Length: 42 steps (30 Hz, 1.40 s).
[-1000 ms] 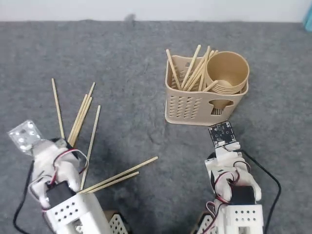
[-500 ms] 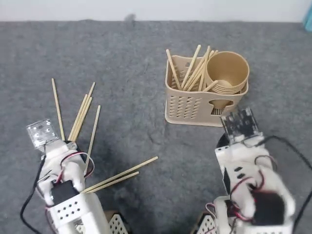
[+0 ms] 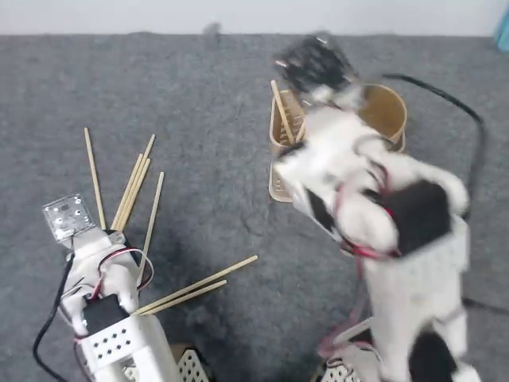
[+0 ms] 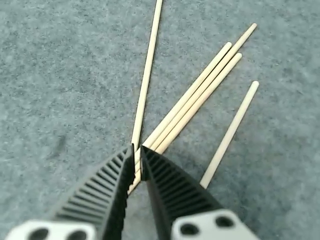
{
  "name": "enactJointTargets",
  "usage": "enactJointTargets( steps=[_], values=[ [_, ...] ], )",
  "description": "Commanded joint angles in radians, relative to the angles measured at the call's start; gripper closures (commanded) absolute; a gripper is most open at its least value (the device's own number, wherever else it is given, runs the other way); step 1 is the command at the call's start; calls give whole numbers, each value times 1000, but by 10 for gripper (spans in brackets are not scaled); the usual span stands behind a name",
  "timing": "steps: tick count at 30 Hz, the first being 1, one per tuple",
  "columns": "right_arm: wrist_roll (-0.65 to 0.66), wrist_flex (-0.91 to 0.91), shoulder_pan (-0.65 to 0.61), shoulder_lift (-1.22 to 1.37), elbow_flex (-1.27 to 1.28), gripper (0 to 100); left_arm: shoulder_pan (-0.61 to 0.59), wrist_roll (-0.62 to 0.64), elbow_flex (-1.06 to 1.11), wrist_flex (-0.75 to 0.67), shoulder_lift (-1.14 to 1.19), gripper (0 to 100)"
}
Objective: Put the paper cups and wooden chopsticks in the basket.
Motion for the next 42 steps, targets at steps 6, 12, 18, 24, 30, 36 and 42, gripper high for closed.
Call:
enactJointTargets(
  steps=[6,12,18,24,30,36,42],
  values=[
    [-91,24,-13,372,-273,825,6,-9,-7,-8,-9,988],
    [-98,27,-13,544,-364,825,9,-9,-7,-11,-9,988],
    [-95,24,8,654,-374,826,9,-9,-7,-11,-9,988],
    [-92,5,38,722,-388,876,9,-9,-7,-11,-9,988],
    [-100,-77,38,759,-388,974,9,-9,-7,-11,-9,988],
    [-187,-213,4,756,-388,992,9,-9,-7,-12,-9,988],
    [-338,-320,-35,754,-390,992,11,-9,-7,-12,-9,988]
  ],
)
